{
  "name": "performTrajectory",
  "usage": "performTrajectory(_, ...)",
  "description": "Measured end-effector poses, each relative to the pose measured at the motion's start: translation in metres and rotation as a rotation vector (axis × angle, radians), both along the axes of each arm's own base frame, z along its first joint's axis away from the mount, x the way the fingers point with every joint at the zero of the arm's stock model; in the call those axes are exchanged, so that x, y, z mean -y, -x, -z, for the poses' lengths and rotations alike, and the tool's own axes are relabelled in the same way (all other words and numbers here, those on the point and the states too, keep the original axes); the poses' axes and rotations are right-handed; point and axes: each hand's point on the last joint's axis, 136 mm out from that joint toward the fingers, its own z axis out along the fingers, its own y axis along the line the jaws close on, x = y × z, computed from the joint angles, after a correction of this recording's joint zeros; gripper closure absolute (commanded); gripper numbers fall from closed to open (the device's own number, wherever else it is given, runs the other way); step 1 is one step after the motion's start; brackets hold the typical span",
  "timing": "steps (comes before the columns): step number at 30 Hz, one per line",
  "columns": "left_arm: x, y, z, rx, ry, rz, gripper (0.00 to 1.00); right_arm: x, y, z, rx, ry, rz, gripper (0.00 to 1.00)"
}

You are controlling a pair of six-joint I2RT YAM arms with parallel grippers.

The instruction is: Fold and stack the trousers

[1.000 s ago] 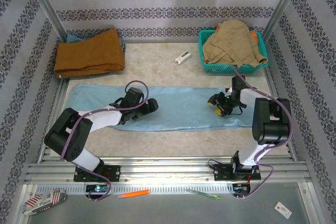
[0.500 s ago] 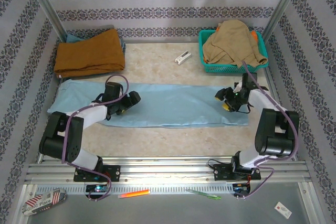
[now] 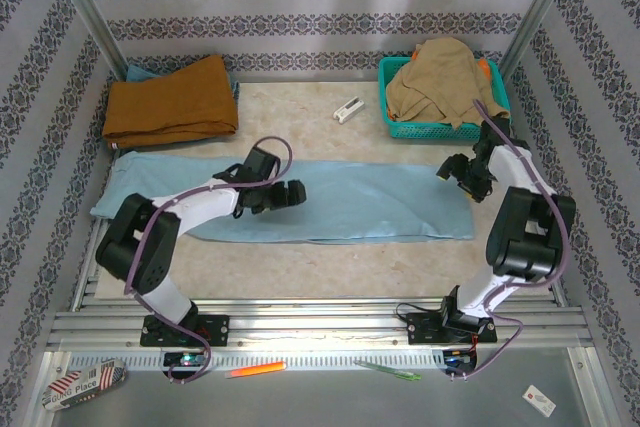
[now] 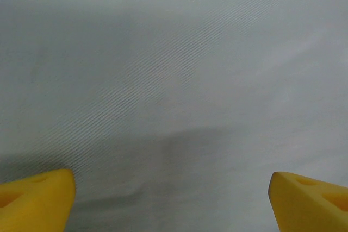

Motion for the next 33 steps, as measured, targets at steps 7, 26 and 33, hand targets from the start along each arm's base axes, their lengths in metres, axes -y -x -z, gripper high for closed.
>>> performTrajectory(7,-0.015,-0.018,-0.001,0.018,0.088,-0.076,0.08,0.014,0.015,0.026,-0.129,0.011,0.005,0.24)
performTrajectory(26,-0.021,-0.021,-0.072,0.131,0.209,-0.081,0.06,0.021,0.025,0.053,-0.264,-0.065,-0.009,0.91)
performTrajectory(33,-0.03,-0.015,-0.086,0.142,0.211,-0.097,0.06,0.019,0.022,0.049,-0.245,-0.083,0.004,1.0)
